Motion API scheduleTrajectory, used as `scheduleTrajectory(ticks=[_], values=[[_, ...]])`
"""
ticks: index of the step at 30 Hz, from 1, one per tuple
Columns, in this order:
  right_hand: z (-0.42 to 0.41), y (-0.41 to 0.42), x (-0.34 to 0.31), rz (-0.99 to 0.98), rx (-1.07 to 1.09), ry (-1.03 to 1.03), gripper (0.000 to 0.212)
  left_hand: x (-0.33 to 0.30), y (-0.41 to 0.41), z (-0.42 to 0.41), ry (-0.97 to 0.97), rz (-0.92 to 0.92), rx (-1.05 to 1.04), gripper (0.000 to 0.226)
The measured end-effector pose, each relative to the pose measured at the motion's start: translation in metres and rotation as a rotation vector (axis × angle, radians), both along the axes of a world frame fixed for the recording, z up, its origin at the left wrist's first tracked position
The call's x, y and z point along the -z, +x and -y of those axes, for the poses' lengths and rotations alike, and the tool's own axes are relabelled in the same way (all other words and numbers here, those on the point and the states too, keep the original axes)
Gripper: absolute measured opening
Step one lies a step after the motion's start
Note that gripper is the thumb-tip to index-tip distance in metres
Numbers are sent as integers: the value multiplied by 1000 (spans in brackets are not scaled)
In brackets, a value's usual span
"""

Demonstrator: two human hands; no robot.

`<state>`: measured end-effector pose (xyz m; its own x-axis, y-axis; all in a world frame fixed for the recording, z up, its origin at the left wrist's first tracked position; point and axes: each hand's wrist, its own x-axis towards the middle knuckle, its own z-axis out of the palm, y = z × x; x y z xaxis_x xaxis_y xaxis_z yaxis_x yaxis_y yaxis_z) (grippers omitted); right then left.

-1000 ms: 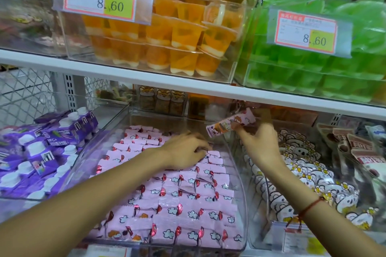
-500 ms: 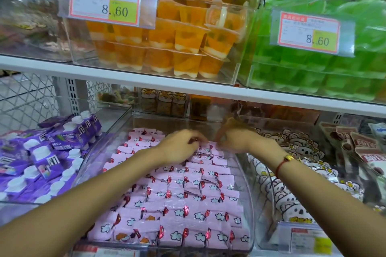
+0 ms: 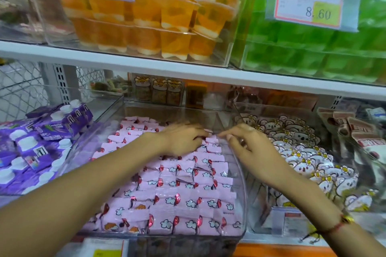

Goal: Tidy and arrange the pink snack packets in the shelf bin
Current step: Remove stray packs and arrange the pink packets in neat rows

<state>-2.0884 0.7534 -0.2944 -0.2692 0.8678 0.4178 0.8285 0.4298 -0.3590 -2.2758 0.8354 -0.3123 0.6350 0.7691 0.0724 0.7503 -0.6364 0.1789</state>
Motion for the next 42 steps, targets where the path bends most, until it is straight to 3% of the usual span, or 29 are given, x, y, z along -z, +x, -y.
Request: scheduleTrajectory(ticks=[3, 6, 10, 17, 22, 24, 25, 28, 32, 36, 38, 40, 42], values=[[3, 2, 2, -34, -23, 34, 27, -6, 1, -7, -151, 148, -73, 37], [5, 4, 4, -102, -23, 106, 24, -12, 6, -19, -33, 220, -168, 28], [5, 4, 7, -120, -40, 136, 22, -14, 19, -31, 151, 103, -250, 22], [6, 4, 8, -140, -50, 115, 23, -20, 21, -36, 138, -12, -107, 20], [5, 1, 4, -170, 11, 67, 22, -12, 27, -29, 347, -213, -155, 23], [4, 1, -1, -114, 43, 27, 24, -8, 29, -26, 411, -199, -180, 21], [4, 1, -4, -60, 61, 27, 22, -7, 28, -26, 420, -137, -204, 19], [6, -1, -11, 61, 104, 60, 20, -15, 23, -23, 306, 282, -359, 11], [6, -7, -20, 143, 166, 16, 14, -28, 12, -19, 253, 627, -486, 17], [1, -6, -30, 93, 177, -110, 8, -32, -2, 2, 90, 1022, -547, 27], [0, -7, -30, 5, 192, -75, 7, -32, -10, 15, 23, 1239, -585, 24], [3, -12, -26, -101, 186, 62, 16, -34, -17, 30, -129, 1485, -586, 12], [9, -21, -22, -117, 115, 152, 40, -36, -22, 47, -332, 1649, -564, 13]])
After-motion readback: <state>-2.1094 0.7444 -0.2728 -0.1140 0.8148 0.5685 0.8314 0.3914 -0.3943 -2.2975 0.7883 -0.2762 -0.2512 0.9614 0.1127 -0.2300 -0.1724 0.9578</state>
